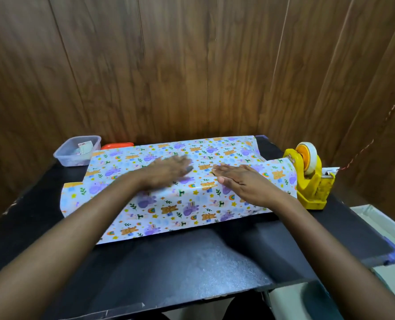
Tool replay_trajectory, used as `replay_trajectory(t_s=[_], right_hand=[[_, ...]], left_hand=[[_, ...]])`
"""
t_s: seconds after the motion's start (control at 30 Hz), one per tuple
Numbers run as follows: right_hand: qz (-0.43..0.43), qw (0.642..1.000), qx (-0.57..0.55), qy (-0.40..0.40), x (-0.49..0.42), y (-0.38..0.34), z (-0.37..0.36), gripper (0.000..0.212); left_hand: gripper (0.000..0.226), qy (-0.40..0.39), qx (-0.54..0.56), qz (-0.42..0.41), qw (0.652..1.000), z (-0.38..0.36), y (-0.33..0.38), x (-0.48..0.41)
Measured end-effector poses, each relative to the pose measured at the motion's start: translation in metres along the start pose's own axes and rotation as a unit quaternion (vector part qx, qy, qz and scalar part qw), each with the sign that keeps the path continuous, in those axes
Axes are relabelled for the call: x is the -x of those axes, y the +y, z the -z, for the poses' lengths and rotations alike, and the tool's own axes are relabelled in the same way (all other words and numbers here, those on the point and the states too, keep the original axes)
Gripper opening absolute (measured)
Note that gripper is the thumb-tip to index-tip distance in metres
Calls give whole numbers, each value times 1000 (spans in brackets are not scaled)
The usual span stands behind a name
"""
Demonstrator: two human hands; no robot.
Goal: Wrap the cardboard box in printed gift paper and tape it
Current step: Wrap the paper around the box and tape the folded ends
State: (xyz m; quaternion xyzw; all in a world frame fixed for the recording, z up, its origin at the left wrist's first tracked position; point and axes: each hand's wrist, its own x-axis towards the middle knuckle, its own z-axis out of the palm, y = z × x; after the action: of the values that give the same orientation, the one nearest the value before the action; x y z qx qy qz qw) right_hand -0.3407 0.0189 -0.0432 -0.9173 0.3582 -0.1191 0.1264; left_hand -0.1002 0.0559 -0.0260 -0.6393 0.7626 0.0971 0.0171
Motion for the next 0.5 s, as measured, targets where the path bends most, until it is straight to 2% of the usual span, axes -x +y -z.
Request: replay_trajectory(t_s=[0.1,0.2,0.27,0.33,0.4,0.43,0.5], right_hand=[[-30,997,31,69,-2,-11,-8,42],[-95,983,79,139,-6,-19,-19,36],[-162,963,73,202,-9,-26,-25,33],[-231,927,57,290,-10,-37,-32,43],[-258,888,64,376,-7,-48,-37,52],[-270,875,58,398,-4,-54,-39,52],[-315,875,9,368,1,-64,-39,50]], left_hand=[[81,-17,2,117,993,21,-35,-20],[116,-30,3,158,987,35,-51,-25],[113,-24,7,164,986,38,-52,-26],[105,-19,8,173,985,38,-53,-22],[106,-35,16,192,981,37,-51,-15],[108,-39,17,198,979,36,-51,-12],[106,-46,-19,236,971,34,-49,-3]])
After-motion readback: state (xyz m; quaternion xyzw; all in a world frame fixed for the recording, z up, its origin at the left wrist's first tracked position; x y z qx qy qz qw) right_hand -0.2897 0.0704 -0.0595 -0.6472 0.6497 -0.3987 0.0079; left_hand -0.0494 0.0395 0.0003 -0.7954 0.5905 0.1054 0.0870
